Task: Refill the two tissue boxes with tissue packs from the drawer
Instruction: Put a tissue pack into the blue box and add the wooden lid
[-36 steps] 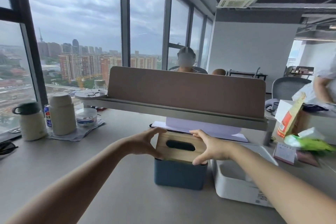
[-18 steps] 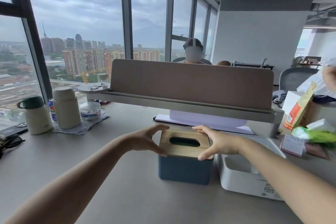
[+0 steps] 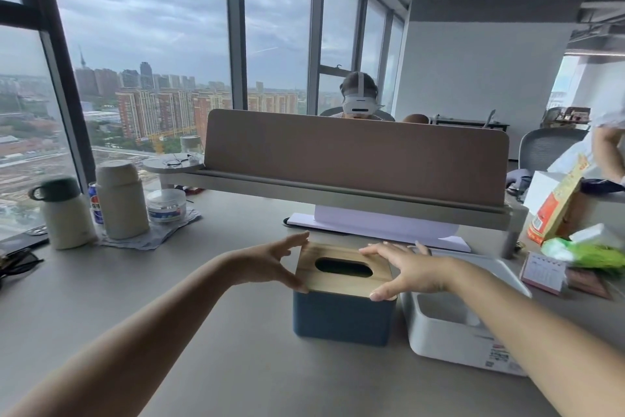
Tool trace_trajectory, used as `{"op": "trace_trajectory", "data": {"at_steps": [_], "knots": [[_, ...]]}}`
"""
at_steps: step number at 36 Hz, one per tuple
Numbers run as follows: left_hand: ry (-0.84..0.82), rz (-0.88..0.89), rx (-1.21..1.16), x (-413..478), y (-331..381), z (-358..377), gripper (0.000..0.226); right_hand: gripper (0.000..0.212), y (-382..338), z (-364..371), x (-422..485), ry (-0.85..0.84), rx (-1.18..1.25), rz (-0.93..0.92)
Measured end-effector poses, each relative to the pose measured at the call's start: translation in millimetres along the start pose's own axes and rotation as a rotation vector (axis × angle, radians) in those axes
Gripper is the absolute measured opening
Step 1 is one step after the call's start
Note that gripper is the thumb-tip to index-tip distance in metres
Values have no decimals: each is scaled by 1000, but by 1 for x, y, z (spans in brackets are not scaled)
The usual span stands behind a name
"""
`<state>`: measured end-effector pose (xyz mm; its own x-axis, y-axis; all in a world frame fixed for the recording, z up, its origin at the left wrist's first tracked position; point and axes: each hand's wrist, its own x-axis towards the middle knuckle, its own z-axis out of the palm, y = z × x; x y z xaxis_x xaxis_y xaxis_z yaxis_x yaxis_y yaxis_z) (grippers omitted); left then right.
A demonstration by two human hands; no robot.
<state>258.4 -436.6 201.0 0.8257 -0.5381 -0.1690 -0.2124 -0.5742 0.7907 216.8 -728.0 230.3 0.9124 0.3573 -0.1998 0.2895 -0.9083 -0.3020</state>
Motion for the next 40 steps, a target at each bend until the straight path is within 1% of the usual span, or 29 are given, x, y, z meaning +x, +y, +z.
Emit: {"op": "trace_trajectory", "data": {"at_steps": [3, 8, 12, 14, 19, 21, 23, 25, 27, 29, 31, 33, 36, 38, 40], "knots": [[-8, -6, -9, 0, -3, 2, 94, 83, 2, 2, 2, -36, -31, 5], [-7, -7, 27, 4, -7, 5, 91, 81, 2, 5, 4, -53, -84, -2], [-21, 11, 34, 6, -12, 5, 89, 81, 4, 10, 6, -67, -77, 7], [-36, 16, 53, 6, -14, 2, 92, 83, 3, 13, 7, -85, -93, 10], [-70, 11, 101, 12, -17, -4, 117, 82, 3, 20, 8, -123, -145, 11], [-67, 12, 112, 13, -18, -3, 118, 80, 2, 20, 7, -130, -164, 13], [-72, 15, 65, 13, -21, -1, 115, 74, 0, 19, 8, -136, -179, 20], [-79, 20, 3, 14, -25, 0, 118, 70, 0, 19, 9, -138, -196, 28], [-78, 17, -31, 14, -25, 2, 119, 69, 2, 19, 10, -141, -229, 29], [-68, 14, -59, 14, -25, 4, 114, 70, 4, 17, 12, -150, -248, 27], [-43, 4, -71, 14, -24, 6, 118, 70, 6, 15, 15, -153, -218, 25], [-7, -3, -52, 14, -23, 8, 121, 70, 9, 13, 18, -134, -169, 12], [46, -36, 9, 13, -18, 9, 120, 70, 12, 9, 20, -90, -113, 3], [66, -73, 41, 11, -15, 9, 117, 70, 9, 9, 18, -41, -97, 21], [115, -95, 73, 8, -15, 10, 109, 68, 4, 12, 12, 55, -105, 46]]}}
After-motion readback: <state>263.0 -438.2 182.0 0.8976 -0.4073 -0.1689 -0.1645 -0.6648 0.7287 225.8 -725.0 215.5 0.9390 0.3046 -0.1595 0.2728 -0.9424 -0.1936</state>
